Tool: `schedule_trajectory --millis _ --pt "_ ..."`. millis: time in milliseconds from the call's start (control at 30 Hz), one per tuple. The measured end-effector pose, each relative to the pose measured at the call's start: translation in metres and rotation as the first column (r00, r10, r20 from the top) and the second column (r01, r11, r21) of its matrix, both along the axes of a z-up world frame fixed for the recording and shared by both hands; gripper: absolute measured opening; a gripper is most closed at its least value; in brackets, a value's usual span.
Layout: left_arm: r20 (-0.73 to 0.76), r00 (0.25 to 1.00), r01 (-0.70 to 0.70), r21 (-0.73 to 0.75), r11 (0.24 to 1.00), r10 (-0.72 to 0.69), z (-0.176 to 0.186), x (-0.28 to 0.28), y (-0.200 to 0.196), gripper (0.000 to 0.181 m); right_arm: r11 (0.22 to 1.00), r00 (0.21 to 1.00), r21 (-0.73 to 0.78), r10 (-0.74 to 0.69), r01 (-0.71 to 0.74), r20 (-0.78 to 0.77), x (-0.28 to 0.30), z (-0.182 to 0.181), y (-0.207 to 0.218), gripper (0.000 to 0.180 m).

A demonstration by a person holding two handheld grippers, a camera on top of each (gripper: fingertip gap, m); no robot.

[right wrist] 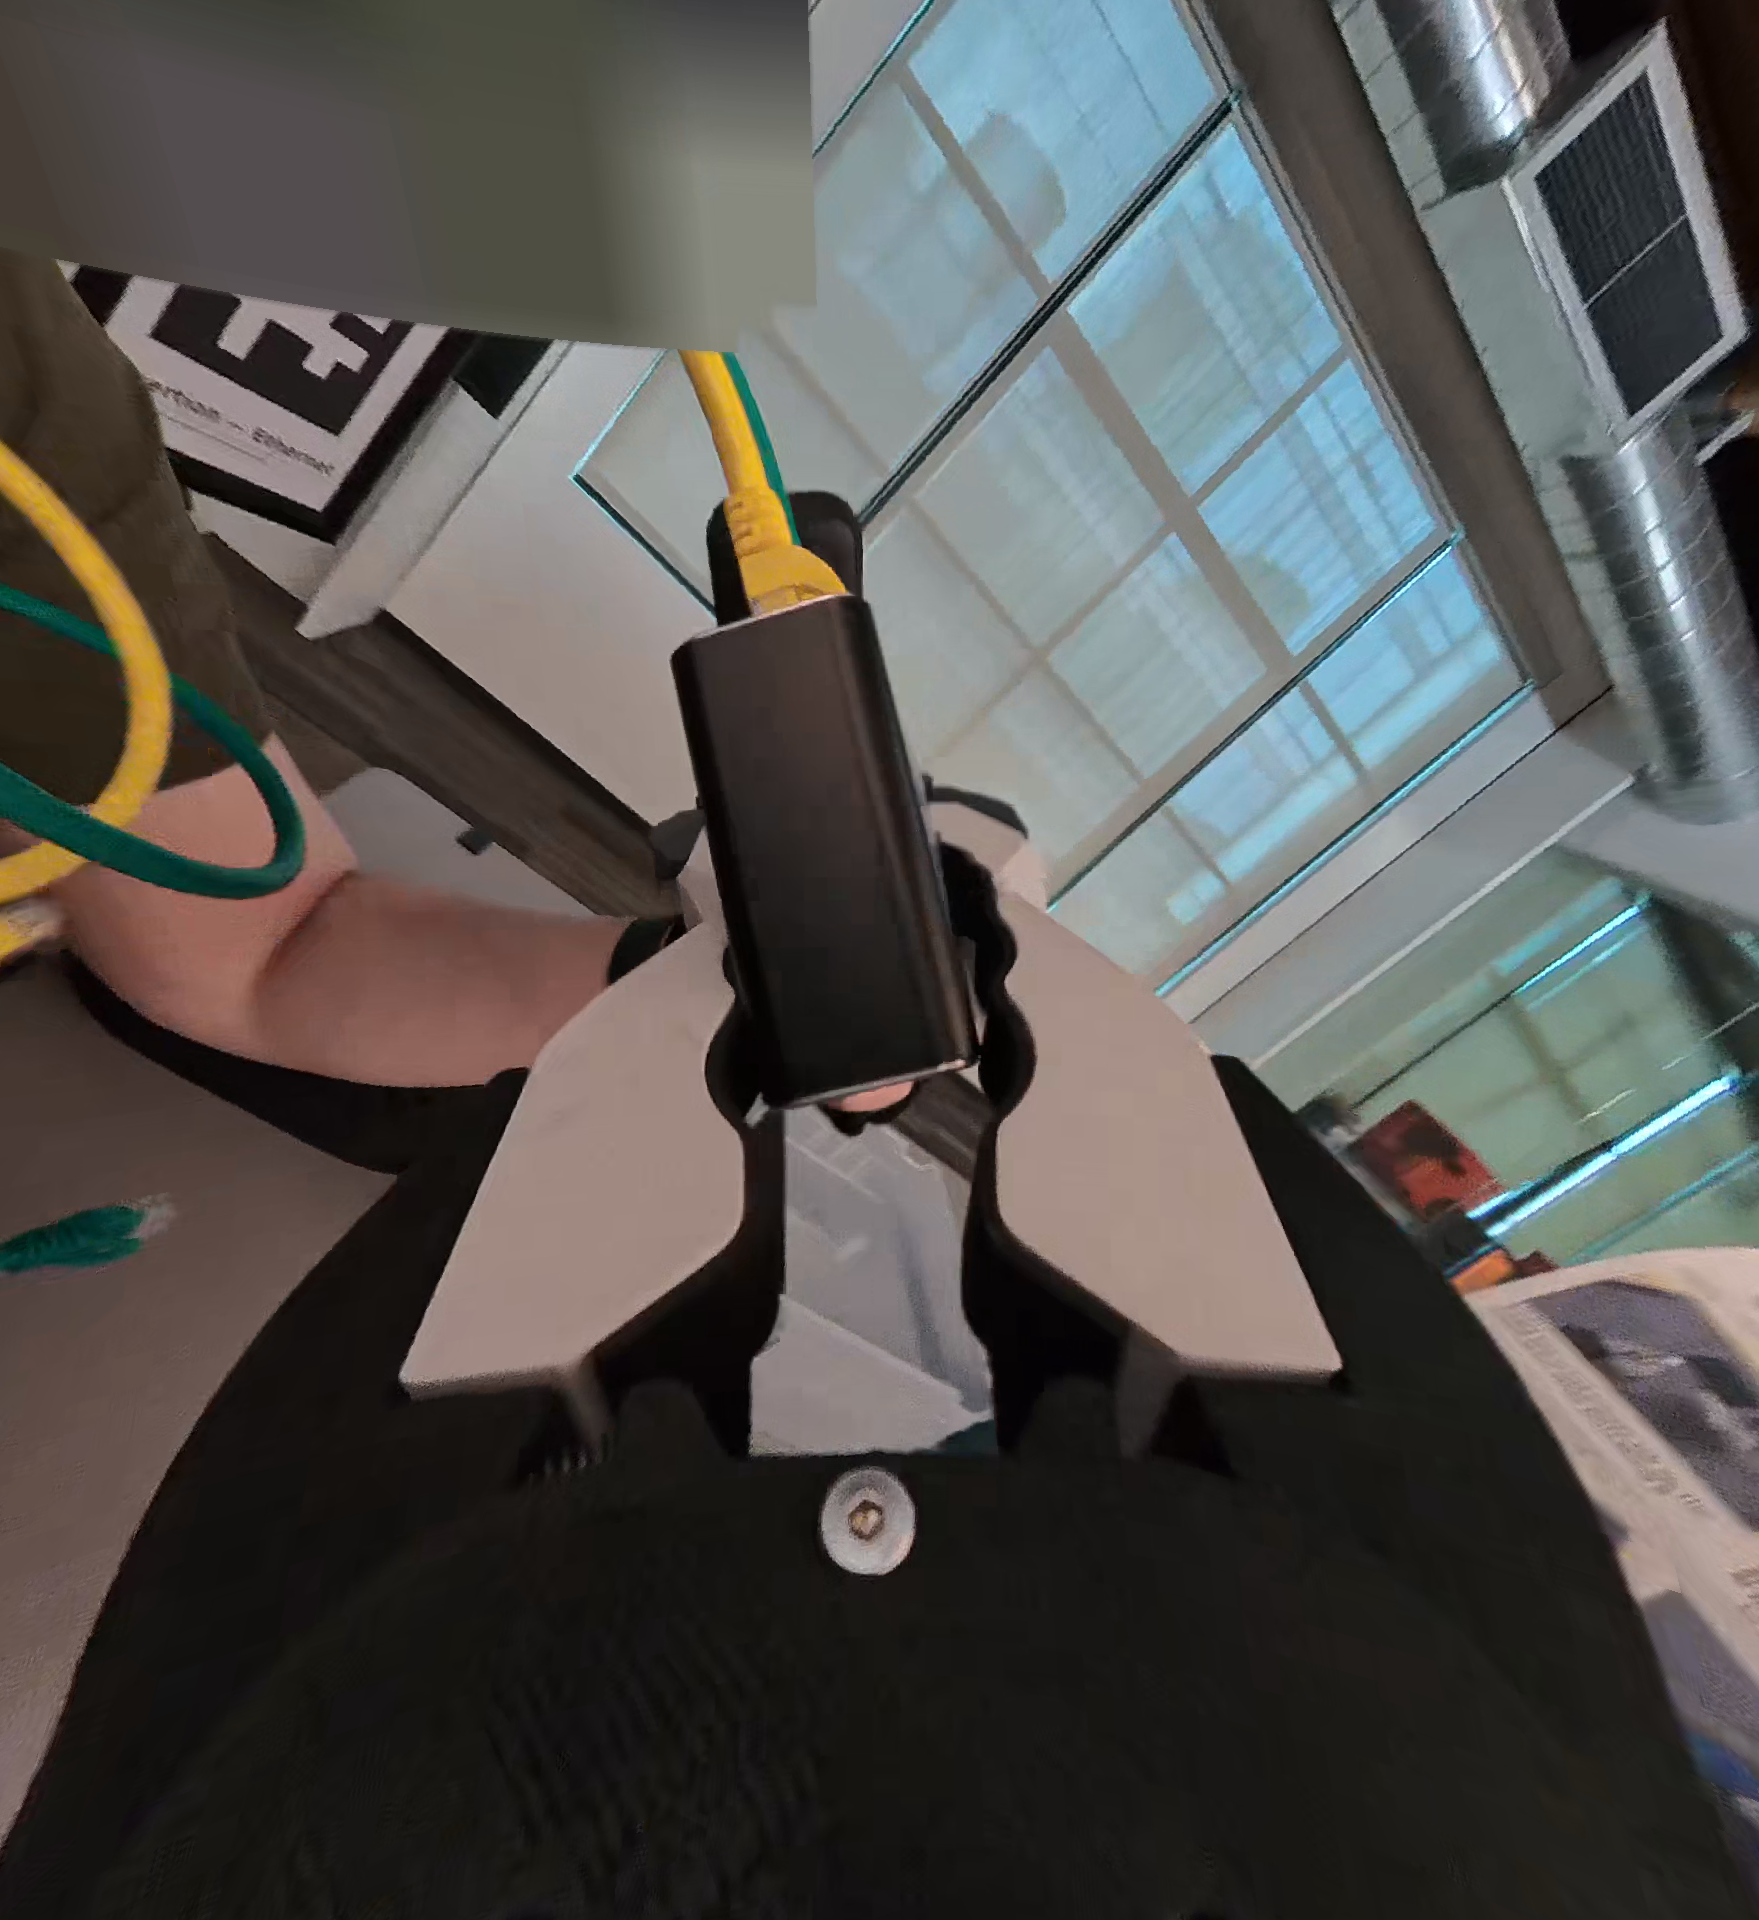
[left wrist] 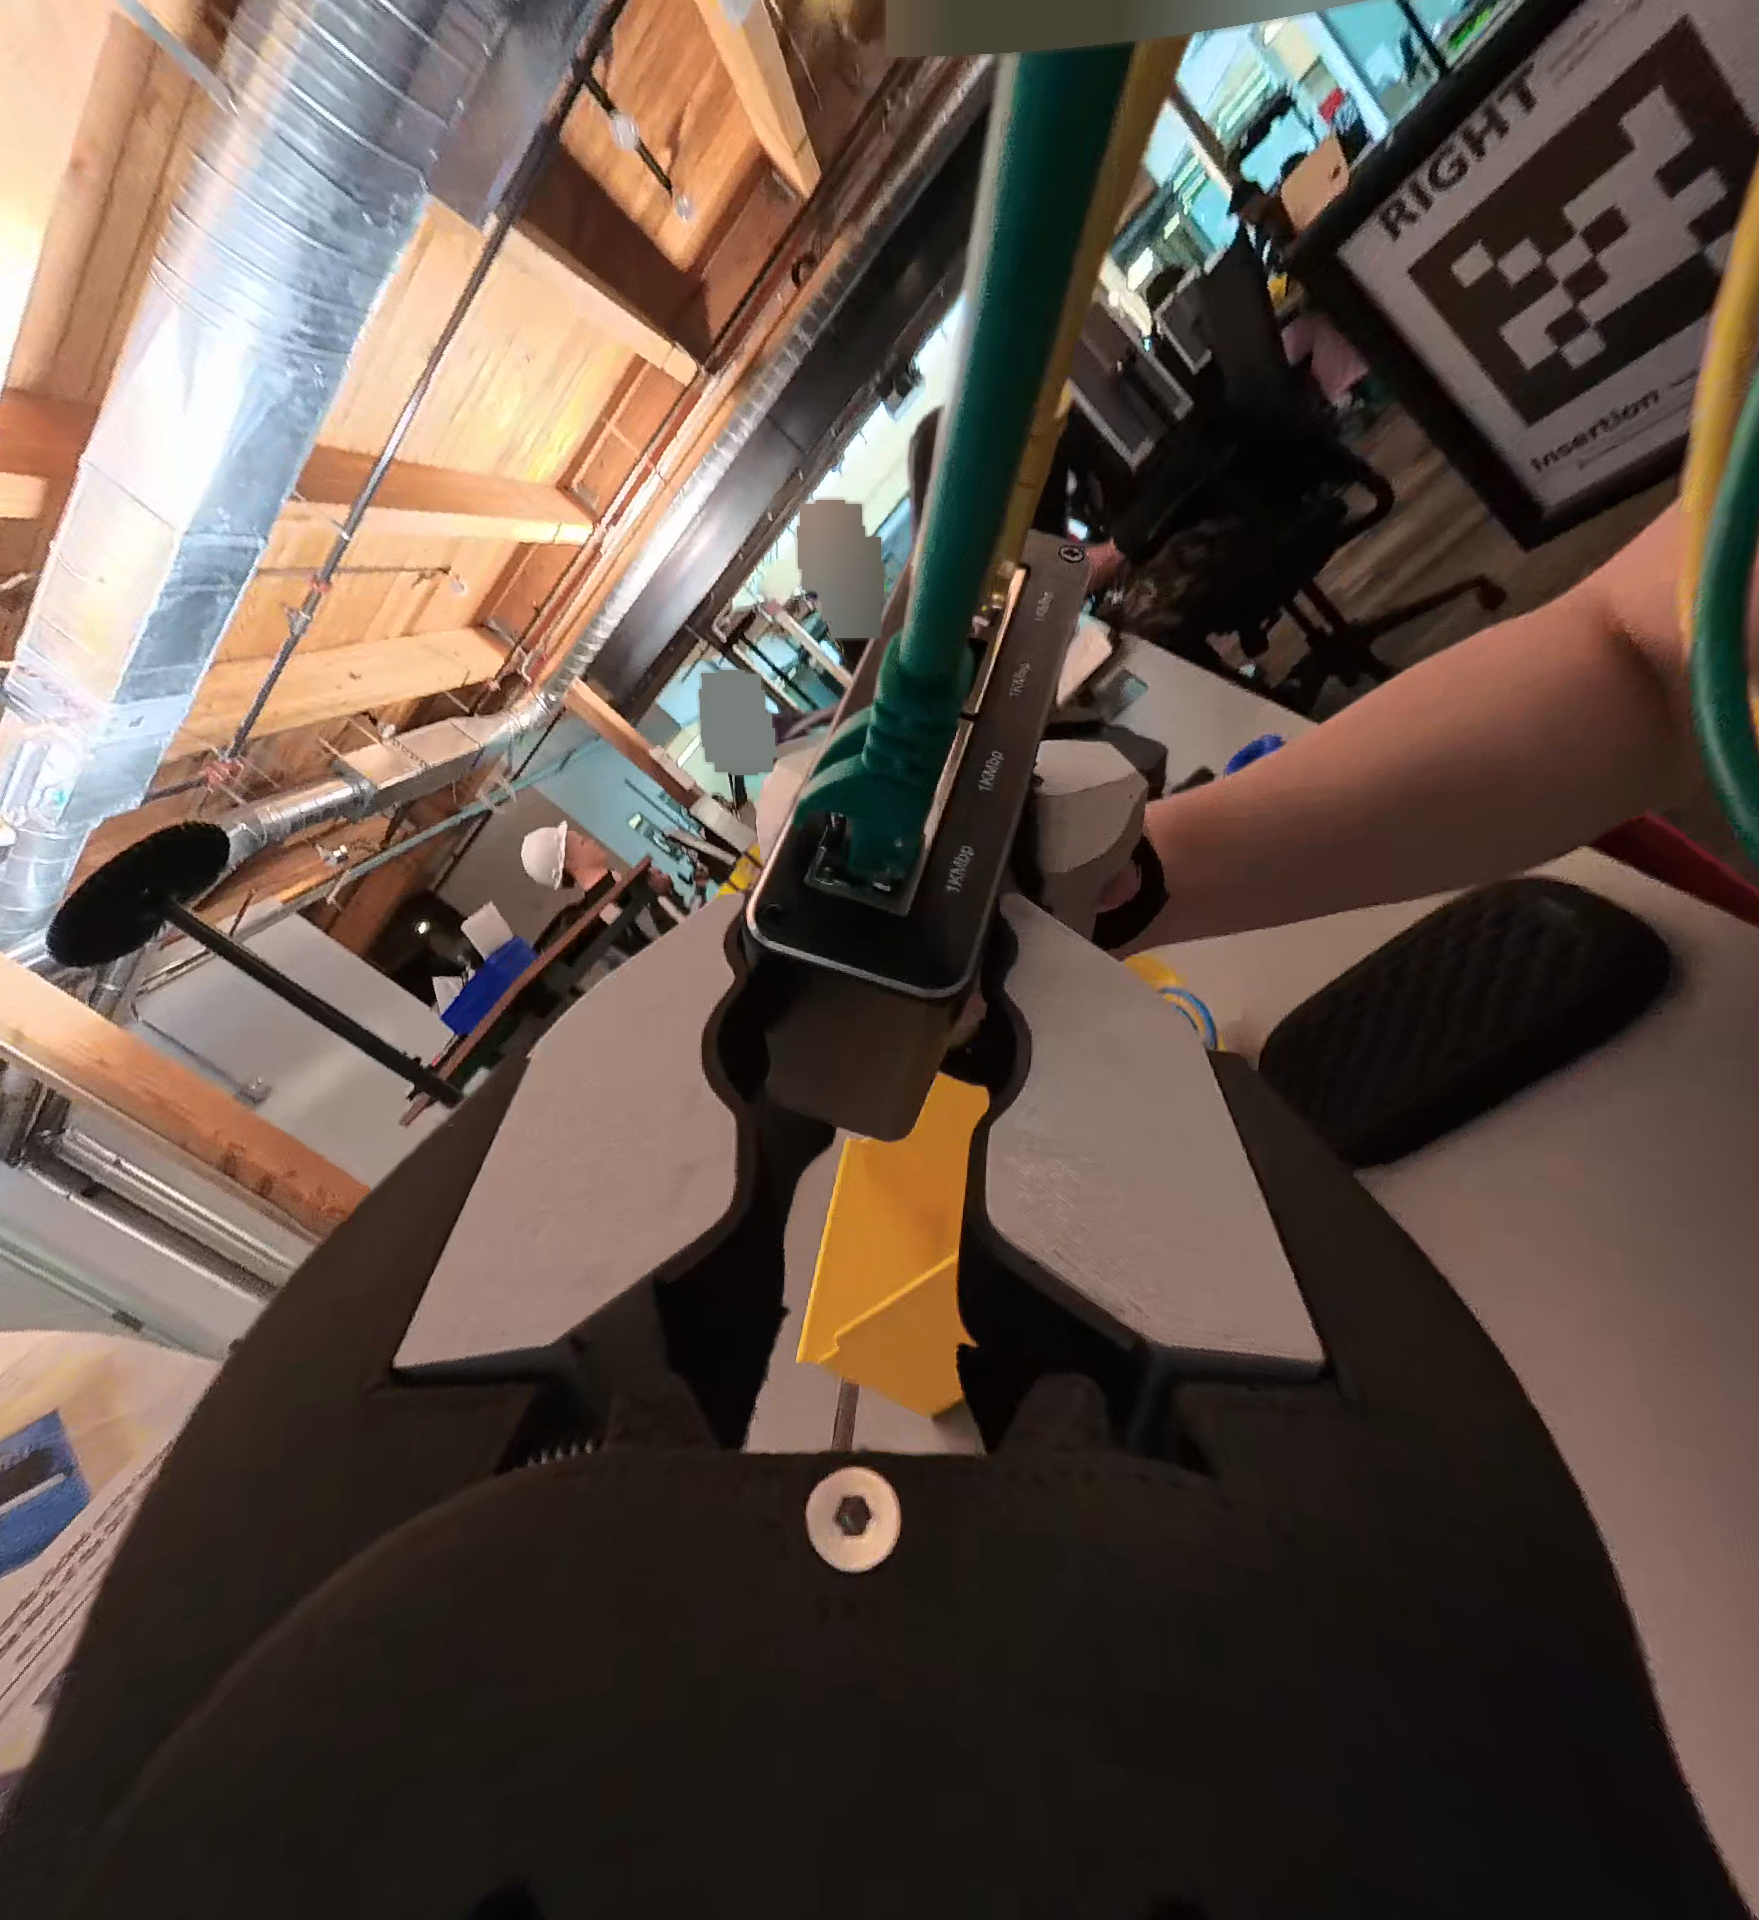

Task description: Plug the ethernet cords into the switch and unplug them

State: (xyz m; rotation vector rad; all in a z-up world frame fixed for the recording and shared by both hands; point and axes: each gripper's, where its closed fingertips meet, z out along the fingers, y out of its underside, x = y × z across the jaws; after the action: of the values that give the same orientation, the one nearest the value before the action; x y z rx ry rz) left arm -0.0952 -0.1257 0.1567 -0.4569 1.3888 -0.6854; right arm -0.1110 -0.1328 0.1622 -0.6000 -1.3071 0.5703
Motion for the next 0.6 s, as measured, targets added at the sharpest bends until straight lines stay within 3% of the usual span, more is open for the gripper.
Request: schedule_trajectory --millis 133,367,500,600 --pt "-0.067 0.995 -0.067 0.017 0.998 0.068 -0.007 0.0 0.009 0.037 0.995 0.999 -0.098 0.035 -0.032 0.031 0.001 -0.009 0.009 0.042" --pt "-0.09 0.974 -0.205 0.027 0.978 0.206 -0.005 -0.006 0.031 0.037 0.981 0.988 -0.123 -0.147 0.152 0.053 0.019 -0.007 0.034 0.039" --pt "-0.076 0.962 -0.264 0.002 0.964 0.264 0.002 -0.015 0.044 0.036 0.954 0.955 -0.046 -0.295 0.295 0.0 0.034 0.009 0.035 0.039" --pt "-0.092 0.949 -0.303 0.006 0.953 0.302 0.001 -0.017 0.049 0.036 0.9 0.898 0.098 -0.432 0.424 0.084 0.026 0.007 0.032 0.045"
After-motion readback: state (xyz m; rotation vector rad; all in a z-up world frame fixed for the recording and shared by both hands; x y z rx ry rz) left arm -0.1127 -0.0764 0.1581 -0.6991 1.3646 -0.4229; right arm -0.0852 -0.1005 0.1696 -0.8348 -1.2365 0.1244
